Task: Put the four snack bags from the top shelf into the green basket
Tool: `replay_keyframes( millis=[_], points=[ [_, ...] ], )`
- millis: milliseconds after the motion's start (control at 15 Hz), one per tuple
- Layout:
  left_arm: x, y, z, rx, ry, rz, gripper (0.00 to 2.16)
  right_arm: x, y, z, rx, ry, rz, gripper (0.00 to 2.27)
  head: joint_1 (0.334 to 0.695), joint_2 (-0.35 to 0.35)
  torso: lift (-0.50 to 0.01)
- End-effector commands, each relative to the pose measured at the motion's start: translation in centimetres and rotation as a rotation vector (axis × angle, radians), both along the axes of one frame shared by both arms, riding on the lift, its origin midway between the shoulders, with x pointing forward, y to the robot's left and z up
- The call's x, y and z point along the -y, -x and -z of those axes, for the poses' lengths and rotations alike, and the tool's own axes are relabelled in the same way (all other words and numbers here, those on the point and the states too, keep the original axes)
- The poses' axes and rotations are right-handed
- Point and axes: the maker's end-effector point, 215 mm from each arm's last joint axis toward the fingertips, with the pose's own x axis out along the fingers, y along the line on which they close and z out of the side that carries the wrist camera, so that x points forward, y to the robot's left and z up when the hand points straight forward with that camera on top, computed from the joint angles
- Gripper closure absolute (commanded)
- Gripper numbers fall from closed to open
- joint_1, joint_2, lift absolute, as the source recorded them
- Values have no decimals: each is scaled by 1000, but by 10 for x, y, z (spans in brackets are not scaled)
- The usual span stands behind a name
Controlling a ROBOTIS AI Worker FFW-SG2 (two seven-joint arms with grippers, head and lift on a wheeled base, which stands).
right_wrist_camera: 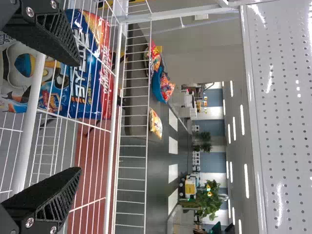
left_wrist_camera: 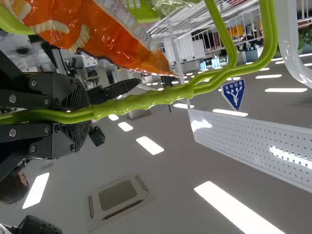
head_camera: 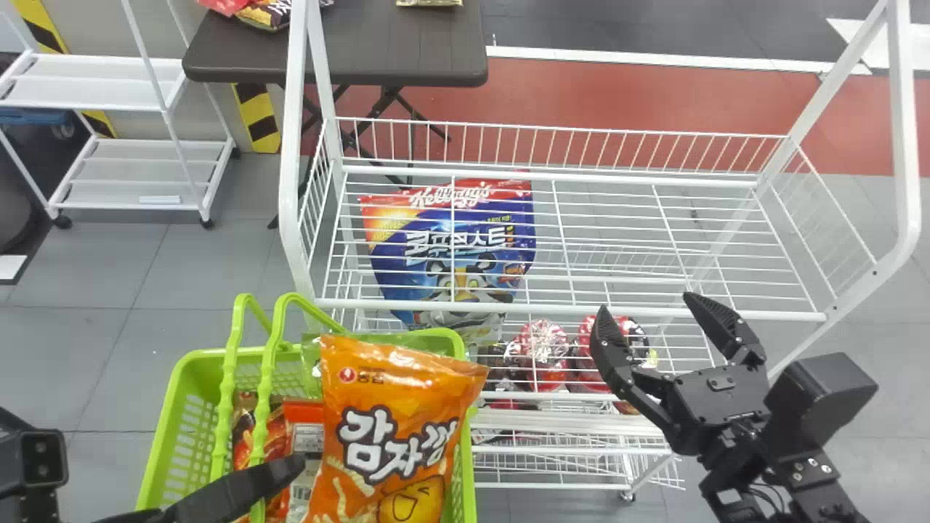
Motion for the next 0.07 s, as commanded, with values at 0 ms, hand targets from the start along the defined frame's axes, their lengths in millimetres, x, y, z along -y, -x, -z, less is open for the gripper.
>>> replay_keyframes(
  millis=[0],
  points=[
    [-2, 1, 0, 0, -1, -2, 2148, -4, 1, -2, -1, -6, -3, 33, 695, -55, -1]
  ],
)
